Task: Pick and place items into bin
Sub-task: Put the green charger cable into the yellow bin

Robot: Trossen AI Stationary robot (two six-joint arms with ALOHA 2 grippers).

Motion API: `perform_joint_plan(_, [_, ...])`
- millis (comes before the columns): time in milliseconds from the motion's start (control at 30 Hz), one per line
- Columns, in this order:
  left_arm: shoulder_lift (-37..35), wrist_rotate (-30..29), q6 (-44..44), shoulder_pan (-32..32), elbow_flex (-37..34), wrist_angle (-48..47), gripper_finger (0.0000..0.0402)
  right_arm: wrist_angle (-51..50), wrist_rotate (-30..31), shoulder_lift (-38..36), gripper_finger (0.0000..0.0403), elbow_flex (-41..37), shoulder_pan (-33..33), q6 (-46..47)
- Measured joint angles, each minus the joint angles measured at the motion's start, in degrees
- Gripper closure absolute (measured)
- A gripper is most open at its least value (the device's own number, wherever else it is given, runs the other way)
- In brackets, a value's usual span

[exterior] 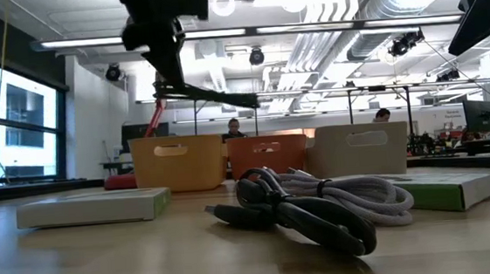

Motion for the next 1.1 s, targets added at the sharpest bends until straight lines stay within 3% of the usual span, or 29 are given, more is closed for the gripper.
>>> perform_joint_plan(333, [0.00, -1.20, -6.06, 12.55, 0.00, -3.79, 0.0401, -0.02, -0.04, 0.00, 0.0204, 0.00, 0.01, -0.08])
perform_joint_plan(467, [0.00, 1.21, -7.71, 15.84, -0.02, -7.60, 0.0401, -0.26, -0.06, 0.00, 0.0204, 0.00, 0.00, -0.18])
perform_joint_plan(1100, [4.82, 11.38, -14.85, 15.98, -0.02, -7.39, 0.0390, -1.98, -0.46, -0.02, 0.0204, 0.00, 0.01, -4.16])
